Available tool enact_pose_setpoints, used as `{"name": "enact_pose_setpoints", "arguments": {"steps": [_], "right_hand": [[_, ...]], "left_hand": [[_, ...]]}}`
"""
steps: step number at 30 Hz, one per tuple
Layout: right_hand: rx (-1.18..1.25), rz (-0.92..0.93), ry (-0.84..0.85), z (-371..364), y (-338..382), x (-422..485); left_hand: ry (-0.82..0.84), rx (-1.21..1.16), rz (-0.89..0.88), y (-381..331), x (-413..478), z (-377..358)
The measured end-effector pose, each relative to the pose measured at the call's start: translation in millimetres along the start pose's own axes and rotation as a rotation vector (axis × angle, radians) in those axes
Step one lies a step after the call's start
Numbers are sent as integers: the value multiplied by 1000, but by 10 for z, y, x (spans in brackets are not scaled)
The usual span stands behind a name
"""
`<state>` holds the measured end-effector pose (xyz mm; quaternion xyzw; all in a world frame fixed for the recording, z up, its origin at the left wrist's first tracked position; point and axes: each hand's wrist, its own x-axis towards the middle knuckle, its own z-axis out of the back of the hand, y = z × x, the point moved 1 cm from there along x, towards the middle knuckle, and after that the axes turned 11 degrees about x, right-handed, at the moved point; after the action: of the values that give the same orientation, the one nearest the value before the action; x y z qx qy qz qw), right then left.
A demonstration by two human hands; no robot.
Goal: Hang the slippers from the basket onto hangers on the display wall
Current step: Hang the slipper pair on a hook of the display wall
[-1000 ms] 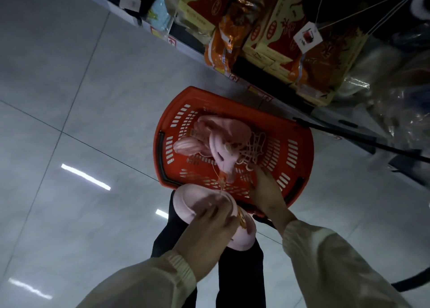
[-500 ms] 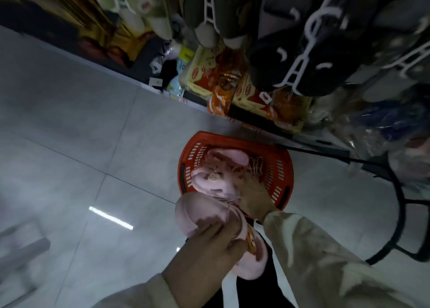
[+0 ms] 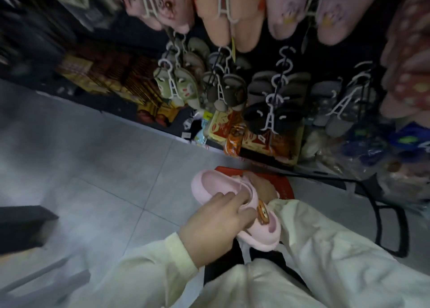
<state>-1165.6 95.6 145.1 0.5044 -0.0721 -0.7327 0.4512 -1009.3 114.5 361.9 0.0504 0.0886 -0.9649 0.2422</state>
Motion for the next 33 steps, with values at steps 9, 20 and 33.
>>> {"name": "enact_pose_setpoints", "arguments": {"steps": [9,20,33], "right_hand": [[224,350,-216,777,356,-664],[203,760,-660,1550,957,-1522],[272,1249,-1058,1962,1662,-2850]], "left_hand": [[-91,-53,163,-31,-174,433],[-244,59,322,51,-330,797],[-514,299,193,-114,-685,1226]]}}
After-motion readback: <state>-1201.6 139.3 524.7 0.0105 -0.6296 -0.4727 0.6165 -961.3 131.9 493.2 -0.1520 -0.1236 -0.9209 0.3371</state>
